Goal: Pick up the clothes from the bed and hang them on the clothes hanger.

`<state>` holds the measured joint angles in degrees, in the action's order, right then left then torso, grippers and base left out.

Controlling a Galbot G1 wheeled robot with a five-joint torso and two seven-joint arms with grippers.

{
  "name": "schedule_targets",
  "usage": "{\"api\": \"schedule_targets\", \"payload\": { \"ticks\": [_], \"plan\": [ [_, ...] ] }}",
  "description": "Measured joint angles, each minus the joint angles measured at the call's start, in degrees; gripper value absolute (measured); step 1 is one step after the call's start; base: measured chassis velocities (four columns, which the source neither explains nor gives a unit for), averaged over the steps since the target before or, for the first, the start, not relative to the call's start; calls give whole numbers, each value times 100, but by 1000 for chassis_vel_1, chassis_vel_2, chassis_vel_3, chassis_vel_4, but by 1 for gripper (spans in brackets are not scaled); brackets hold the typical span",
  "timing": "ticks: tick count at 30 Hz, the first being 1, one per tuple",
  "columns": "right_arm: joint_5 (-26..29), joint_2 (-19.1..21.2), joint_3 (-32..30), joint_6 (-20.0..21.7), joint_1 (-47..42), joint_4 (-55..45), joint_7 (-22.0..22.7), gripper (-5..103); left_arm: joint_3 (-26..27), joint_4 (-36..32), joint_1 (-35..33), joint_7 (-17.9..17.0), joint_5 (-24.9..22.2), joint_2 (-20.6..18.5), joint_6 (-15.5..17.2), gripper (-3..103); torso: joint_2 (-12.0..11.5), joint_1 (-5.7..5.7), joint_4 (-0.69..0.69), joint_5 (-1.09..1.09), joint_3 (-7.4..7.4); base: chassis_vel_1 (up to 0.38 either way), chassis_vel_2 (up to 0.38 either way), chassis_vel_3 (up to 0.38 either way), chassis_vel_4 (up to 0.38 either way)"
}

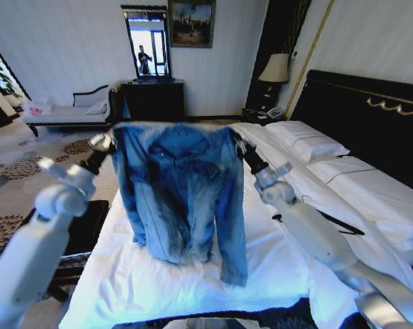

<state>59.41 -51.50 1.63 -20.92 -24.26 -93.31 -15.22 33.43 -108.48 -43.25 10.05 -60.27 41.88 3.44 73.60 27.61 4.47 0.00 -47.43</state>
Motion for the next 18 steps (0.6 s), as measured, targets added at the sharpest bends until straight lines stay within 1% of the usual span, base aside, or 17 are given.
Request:
{"api": "schedule_targets", "payload": {
  "ticks": [1, 2, 5, 7, 9, 10, 14, 15, 18],
  "plan": [
    [43, -20, 58, 18, 207, 43, 31, 2, -42, 34, 183, -29, -93, -90, 36, 1, 0, 0, -1, 0, 0, 0, 0, 0, 0],
    [43, -20, 58, 18, 207, 43, 31, 2, -42, 34, 183, -29, -93, -90, 36, 1, 0, 0, -1, 0, 0, 0, 0, 0, 0],
    [229, -59, 352, 43, 1035, 273, 78, 2, -121, 139, 652, -122, -392, -367, 115, 1, 1, 0, -1, -1, 0, 0, 0, 0, 0],
    [254, -63, 385, 45, 1120, 295, 82, 2, -121, 140, 697, -136, -430, -404, 123, 1, 1, 0, -1, 0, 0, 0, 0, 0, 0],
    [402, -73, 481, 74, 1427, 322, 122, 2, -121, 114, 841, -183, -568, -542, 150, 1, 1, 0, -2, -2, 0, 0, 0, 0, 0],
    [402, -73, 481, 74, 1427, 322, 122, 2, -121, 114, 841, -183, -568, -542, 150, 1, 1, 0, -2, -2, 0, 0, 0, 0, 0],
    [624, -21, 501, 136, 1659, 101, 197, 2, 12, -62, 926, -279, -821, -779, 185, 1, 1, 0, -1, -1, 1, 0, 0, 0, 0],
    [691, 65, 491, 166, 1667, -96, 227, 2, 118, -189, 893, -317, -937, -893, 193, 1, 1, -1, -1, 1, 1, 0, 0, 0, 0],
    [717, 162, 446, 185, 1609, -326, 256, 2, 249, -361, 751, -353, -1020, -1006, 196, 1, 1, -2, -1, 1, 2, 0, 0, 0, 0]
  ]
}}
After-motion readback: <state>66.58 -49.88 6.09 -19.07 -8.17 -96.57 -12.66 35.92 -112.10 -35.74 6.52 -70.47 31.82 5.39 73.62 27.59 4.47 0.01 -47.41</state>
